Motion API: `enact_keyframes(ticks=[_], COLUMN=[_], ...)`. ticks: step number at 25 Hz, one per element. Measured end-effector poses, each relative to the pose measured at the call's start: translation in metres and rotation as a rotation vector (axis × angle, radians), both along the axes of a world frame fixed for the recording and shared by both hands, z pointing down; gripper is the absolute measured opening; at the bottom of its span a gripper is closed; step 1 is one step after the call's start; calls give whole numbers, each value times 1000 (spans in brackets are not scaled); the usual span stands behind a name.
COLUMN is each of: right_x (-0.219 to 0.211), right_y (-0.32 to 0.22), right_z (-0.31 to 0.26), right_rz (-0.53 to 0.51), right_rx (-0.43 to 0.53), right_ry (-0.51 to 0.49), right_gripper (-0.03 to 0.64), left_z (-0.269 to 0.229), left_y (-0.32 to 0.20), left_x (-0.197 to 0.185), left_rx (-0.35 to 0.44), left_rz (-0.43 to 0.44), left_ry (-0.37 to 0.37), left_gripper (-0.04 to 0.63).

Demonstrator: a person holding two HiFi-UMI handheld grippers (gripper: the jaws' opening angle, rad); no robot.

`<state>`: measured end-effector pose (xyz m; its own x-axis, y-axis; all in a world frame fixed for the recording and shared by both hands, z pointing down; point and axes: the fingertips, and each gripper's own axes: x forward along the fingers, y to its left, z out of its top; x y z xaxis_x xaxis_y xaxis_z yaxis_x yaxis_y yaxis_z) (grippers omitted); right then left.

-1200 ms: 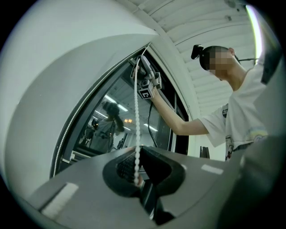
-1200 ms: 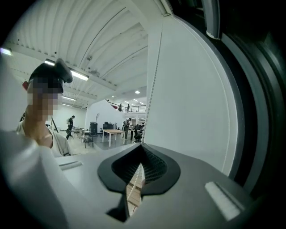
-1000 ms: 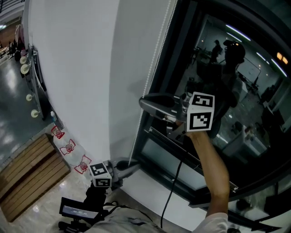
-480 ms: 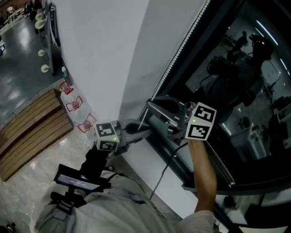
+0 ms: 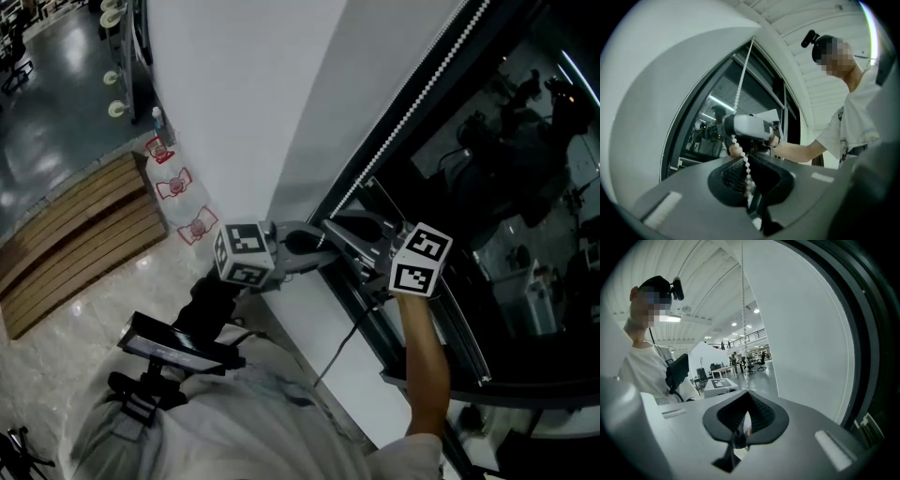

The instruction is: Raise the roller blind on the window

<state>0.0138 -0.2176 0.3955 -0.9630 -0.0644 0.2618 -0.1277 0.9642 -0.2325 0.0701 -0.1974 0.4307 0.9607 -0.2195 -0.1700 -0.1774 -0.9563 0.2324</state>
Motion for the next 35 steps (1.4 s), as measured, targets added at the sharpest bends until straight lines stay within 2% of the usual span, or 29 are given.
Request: enact_keyframes(ticks=[3, 8, 10, 15, 22, 26, 30, 35], right_x=[4, 3, 4, 9, 2, 1, 3, 6], right_y=[-3, 3, -1, -20, -30, -38, -53, -60], right_z=[3, -4, -17, -71, -163, -214, -257, -301], right_rz=[15, 10, 12, 27, -20, -18, 26, 31], right_rx=[-36, 31, 22, 62, 221, 272, 326, 372], right_ry=[-37, -67, -114, -209, -254, -312, -342, -369], right_gripper=[3, 14, 94, 156, 160, 152, 147, 146], left_z=[0, 0, 1, 5, 7, 7, 7, 10], left_y=[1, 6, 6, 6, 4, 6, 9, 9], left_x=[2, 0, 0, 3, -2, -6, -6, -5], left_rx=[-13, -9, -9, -13, -22, -19, -10, -9], left_rz=[14, 4, 9, 21, 12, 3, 27, 34], left_ry=[4, 13, 14, 13, 21, 26, 26, 20], left_gripper=[-2, -2, -2, -2, -2, -2, -2, -2])
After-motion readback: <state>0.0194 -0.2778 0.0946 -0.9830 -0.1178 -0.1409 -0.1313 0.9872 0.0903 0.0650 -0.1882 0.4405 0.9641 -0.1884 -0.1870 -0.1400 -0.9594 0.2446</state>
